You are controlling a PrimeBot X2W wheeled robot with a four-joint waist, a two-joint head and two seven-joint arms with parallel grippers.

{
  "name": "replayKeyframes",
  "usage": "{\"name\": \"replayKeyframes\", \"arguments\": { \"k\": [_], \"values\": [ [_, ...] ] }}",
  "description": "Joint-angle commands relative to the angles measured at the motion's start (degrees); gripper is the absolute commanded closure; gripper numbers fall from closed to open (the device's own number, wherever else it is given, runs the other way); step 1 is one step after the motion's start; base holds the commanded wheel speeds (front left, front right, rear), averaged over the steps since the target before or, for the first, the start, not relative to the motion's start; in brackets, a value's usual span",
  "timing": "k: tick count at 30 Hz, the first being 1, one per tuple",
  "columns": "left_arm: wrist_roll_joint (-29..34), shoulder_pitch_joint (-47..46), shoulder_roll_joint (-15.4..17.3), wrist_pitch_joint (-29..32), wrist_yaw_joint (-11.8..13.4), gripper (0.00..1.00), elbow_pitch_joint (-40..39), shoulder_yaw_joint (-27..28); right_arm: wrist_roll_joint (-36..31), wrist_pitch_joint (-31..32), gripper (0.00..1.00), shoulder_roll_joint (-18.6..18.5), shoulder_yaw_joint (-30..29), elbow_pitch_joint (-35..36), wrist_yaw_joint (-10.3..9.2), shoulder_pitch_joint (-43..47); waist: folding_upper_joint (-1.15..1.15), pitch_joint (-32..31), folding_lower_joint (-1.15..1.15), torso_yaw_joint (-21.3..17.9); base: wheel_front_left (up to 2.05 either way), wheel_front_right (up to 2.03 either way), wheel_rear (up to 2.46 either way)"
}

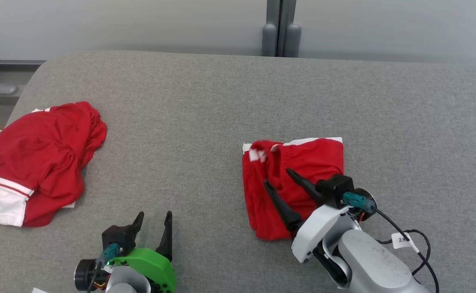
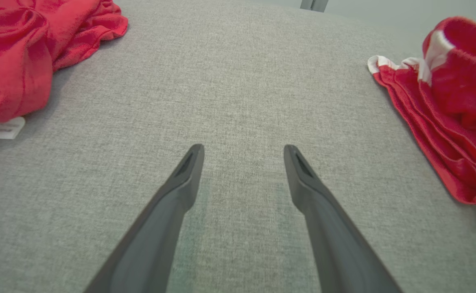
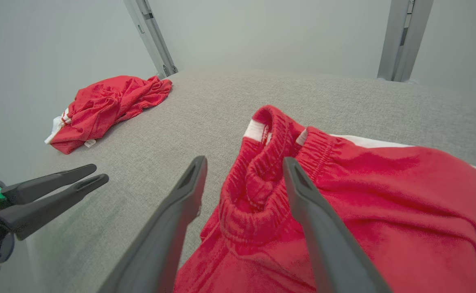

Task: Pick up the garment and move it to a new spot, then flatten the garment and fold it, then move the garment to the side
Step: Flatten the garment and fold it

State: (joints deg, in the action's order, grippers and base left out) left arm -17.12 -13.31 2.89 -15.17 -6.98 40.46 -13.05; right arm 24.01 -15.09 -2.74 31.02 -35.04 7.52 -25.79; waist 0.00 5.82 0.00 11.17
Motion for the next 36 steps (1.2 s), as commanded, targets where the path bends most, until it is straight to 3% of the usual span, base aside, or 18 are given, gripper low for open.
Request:
{"name": "replayKeyframes", "arguments": {
  "k": [1, 5, 13, 19, 27, 36],
  "values": [
    [0.5, 1.08, 0.11, 0.06, 0.48, 0.0, -0.25, 0.4, 0.4, -0.11, 0.0, -0.31, 0.33, 0.31, -0.06, 0.07, 0.0, -0.51, 0.0, 0.24, 0.0, 0.0, 0.0],
    [2.17, 1.89, 0.09, 0.06, 0.65, 0.0, -1.45, 1.37, -1.53, -0.11, 0.0, -0.39, -2.3, 1.44, -0.06, 1.91, 0.0, -1.4, 0.0, -1.51, 0.0, 0.0, 0.0],
    [7.19, 4.82, 0.37, 0.06, 1.27, 0.0, -7.96, 3.37, -13.42, -0.11, 0.0, -0.25, -18.1, 6.25, -0.06, 7.94, 0.0, -2.68, 0.0, -6.15, 0.0, 0.0, 0.0],
    [10.59, 8.23, 0.41, 0.06, 1.56, 0.0, -12.62, 4.73, -17.38, -0.11, 0.0, -0.26, -24.56, 9.14, -0.06, 13.84, 0.0, -4.0, 0.0, -8.45, 0.0, 0.0, 0.0],
    [12.39, 13.65, 0.23, 0.06, 1.22, 0.0, -16.79, 4.63, -15.84, -0.11, 0.0, -0.27, -26.53, 8.32, -0.06, 19.67, 0.0, -5.28, 0.0, -9.5, 0.0, 0.0, 0.0],
    [11.34, 14.27, 0.1, 0.06, 1.09, 0.0, -17.58, 3.93, -16.55, -0.11, 0.0, -0.24, -25.22, 7.92, -0.06, 18.45, 0.0, -4.54, 0.0, -8.74, 0.0, 0.0, 0.0]
  ]
}}
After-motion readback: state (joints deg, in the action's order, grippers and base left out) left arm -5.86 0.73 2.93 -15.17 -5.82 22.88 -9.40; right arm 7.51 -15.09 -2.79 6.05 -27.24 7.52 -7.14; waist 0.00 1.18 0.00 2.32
